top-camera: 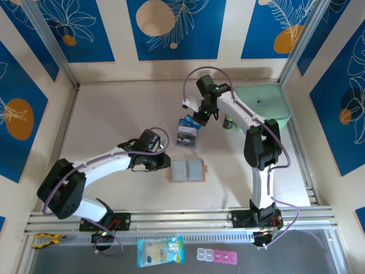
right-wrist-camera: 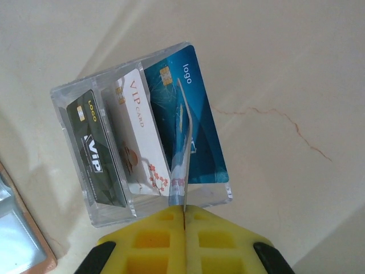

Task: Take the credit cards out of the card holder

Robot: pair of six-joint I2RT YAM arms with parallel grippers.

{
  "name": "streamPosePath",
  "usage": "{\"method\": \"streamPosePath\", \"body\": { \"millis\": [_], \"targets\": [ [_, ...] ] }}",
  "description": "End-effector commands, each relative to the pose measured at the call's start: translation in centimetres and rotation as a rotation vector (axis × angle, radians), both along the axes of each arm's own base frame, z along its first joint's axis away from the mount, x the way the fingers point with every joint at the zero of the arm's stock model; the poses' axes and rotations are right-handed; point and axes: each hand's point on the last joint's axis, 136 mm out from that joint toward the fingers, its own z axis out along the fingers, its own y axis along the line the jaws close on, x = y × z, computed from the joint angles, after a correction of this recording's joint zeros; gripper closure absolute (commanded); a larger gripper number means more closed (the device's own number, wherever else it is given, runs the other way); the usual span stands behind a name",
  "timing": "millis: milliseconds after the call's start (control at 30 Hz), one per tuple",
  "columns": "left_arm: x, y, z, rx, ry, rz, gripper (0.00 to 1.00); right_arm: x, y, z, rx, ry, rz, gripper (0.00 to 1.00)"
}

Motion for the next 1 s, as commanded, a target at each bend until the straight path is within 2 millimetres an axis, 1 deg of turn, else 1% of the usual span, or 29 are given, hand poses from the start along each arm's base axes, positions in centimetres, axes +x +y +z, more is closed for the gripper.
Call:
{"method": "streamPosePath", "body": {
  "millis": [0,200,267,367,533,733,767,900,967],
  "targets": [
    [-0.2,1.0,0.0,0.014,0.007,0.037,0.78,0.3,0.4,0.6,0.015,-0.001,0.042,1.0],
    [0.1,0.9,0.0,0.019,0.002,0.031,0.78,0.2,1.1,2.5,0.052,-0.027,0.055,1.0],
    [0.3,0.7,-0.1,0.016,0.004,0.026,0.78,0.4,1.1,2.7,0.056,-0.041,0.058,1.0],
    [0.5,0.4,-0.6,0.015,0.016,0.021,0.78,0.9,1.0,2.1,0.041,-0.053,0.065,1.0],
    [0.9,-0.2,-1.4,0.006,0.03,0.016,0.78,0.7,0.9,0.0,0.006,-0.016,0.088,1.0],
    [1.1,-0.5,-1.8,0.003,0.043,0.002,0.78,0.9,1.2,-1.0,0.002,-0.014,0.094,1.0],
    [1.1,-0.5,-1.8,0.004,0.045,0.002,0.78,1.0,1.3,-1.0,0.001,-0.019,0.092,0.98],
    [1.2,-0.6,-1.5,-0.002,0.04,-0.003,0.78,1.6,1.3,-0.7,-0.008,-0.049,0.075,0.86],
    [1.2,-0.5,-1.4,-0.004,0.038,-0.001,0.78,2.0,1.2,-0.2,-0.008,-0.076,0.053,0.83]
  ]
}}
